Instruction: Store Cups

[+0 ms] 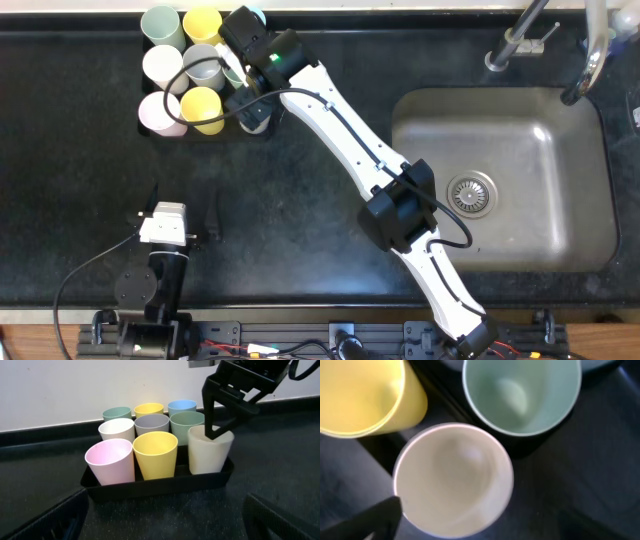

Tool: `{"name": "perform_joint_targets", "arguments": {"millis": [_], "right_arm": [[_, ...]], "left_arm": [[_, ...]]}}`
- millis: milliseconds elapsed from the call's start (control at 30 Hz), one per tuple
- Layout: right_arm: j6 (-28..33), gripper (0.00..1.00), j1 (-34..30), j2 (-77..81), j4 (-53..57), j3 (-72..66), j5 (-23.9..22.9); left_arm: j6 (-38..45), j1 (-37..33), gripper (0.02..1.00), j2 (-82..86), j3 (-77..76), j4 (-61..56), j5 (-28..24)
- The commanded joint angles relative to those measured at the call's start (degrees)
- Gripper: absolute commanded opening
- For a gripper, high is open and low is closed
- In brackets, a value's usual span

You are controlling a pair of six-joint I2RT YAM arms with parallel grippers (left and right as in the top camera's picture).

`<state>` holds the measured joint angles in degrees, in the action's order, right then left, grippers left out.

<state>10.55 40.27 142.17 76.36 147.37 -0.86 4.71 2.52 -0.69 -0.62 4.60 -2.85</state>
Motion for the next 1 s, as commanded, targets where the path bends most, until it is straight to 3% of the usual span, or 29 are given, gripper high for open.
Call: {"name": "perform_joint_targets", "arguments": {"millis": [33,367,567,633,767,800,833,1000], "right_arm": [[-2.05,0.998,0.04,0.96,-0.37,0.92,-0.81],[-12.28,0.998,-6.32,-5.38,2.38,8.15,-2.36],[-14.43,0.996,-25.38,-22.91,11.69,6.16,-0.33],[-14.49,0.998,-34.14,-33.2,13.0,-6.12,3.04],[-15.32,0.998,-40.3,-52.87,8.55,-35.89,6.19],[-15.3,0.998,-40.59,-63.78,0.68,-53.13,4.74],[-15.3,0.998,-40.06,-69.46,-4.9,-61.94,2.67],[-9.81,0.998,-34.12,-91.76,-31.95,-94.9,-11.87]], "left_arm": [[0.9,0.04,0.998,0.52,-0.02,0.26,-0.7],[0.9,0.04,0.998,0.52,-0.02,0.24,-0.7],[0.92,0.04,0.998,0.52,-0.02,0.26,-0.7],[0.9,0.04,0.998,0.52,-0.02,0.26,-0.7],[0.9,0.04,0.998,0.52,-0.02,0.26,-0.7],[0.9,0.04,0.998,0.52,-0.02,0.26,-0.7],[0.9,0.04,0.998,0.52,-0.02,0.26,-0.7],[0.92,0.04,0.998,0.52,-0.02,0.26,-0.7]]}}
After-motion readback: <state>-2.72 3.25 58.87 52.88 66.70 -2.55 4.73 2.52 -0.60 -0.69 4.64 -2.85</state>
